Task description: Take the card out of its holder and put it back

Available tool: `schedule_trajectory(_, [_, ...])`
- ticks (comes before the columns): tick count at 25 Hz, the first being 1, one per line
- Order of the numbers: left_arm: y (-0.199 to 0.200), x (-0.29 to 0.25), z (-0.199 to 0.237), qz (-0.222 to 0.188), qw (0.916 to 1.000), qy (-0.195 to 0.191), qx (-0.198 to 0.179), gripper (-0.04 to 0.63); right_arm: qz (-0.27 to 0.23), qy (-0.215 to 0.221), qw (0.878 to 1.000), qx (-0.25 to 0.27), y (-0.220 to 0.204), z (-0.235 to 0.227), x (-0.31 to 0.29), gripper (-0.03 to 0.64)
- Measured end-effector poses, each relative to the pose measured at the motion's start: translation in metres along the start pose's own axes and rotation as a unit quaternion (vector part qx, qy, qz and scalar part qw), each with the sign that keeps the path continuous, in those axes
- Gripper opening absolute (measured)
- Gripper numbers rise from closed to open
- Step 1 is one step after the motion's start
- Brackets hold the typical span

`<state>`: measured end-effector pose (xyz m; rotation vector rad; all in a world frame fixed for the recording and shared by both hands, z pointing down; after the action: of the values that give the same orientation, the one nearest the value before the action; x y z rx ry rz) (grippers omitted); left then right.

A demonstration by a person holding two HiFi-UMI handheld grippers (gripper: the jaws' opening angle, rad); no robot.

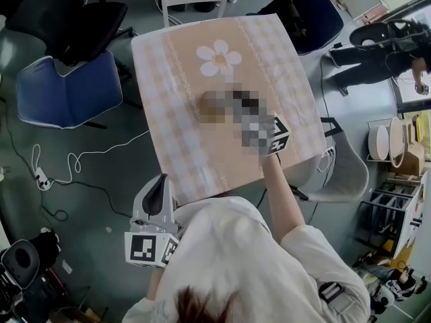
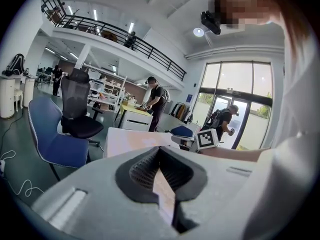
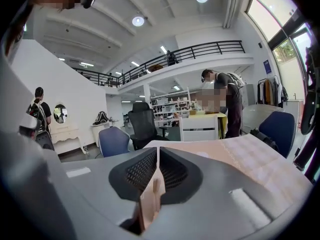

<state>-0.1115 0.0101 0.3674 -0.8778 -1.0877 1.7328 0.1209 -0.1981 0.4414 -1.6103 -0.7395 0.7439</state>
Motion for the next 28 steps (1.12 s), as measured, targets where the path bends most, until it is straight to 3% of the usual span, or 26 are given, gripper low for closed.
schedule_trajectory(10, [0.007,0.006,-0.002,-0.011,0.9989,-0.044,-0.007,0.000,-0.113,-0.013,0.993,0.033,0.088,0.041,0.050,0.002])
schedule_trajectory(16, [0.017,0.018,0.007,-0.038,0.9979,-0.050,-0.017,0.000,-0.164,-0.023,0.986,0.022,0.122,0.080,0.097,0.002])
schedule_trajectory(19, [0.030,0.025,0.016,-0.067,0.9968,-0.038,-0.017,0.000,-0.169,-0.027,0.985,0.015,0.124,0.102,0.119,0.002])
schedule_trajectory(23, [0.047,0.036,0.028,-0.113,0.9919,-0.030,-0.049,0.000,-0.154,-0.033,0.987,0.007,0.113,0.124,0.143,0.002])
schedule_trajectory(28, [0.056,0.046,0.031,-0.131,0.9866,-0.057,-0.078,0.000,-0.135,-0.047,0.990,-0.010,0.096,0.146,0.163,0.002])
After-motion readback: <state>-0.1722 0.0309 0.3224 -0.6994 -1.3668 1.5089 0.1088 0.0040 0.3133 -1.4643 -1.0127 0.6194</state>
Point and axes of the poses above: the fingertips, and each gripper's own axes: x backward along the fingers, z to its left, y out of its top, the point moved 6 cm from there along x, backward along the fingers, and after that the axes turned 13 degrees about -z, right-handed, at the moved point
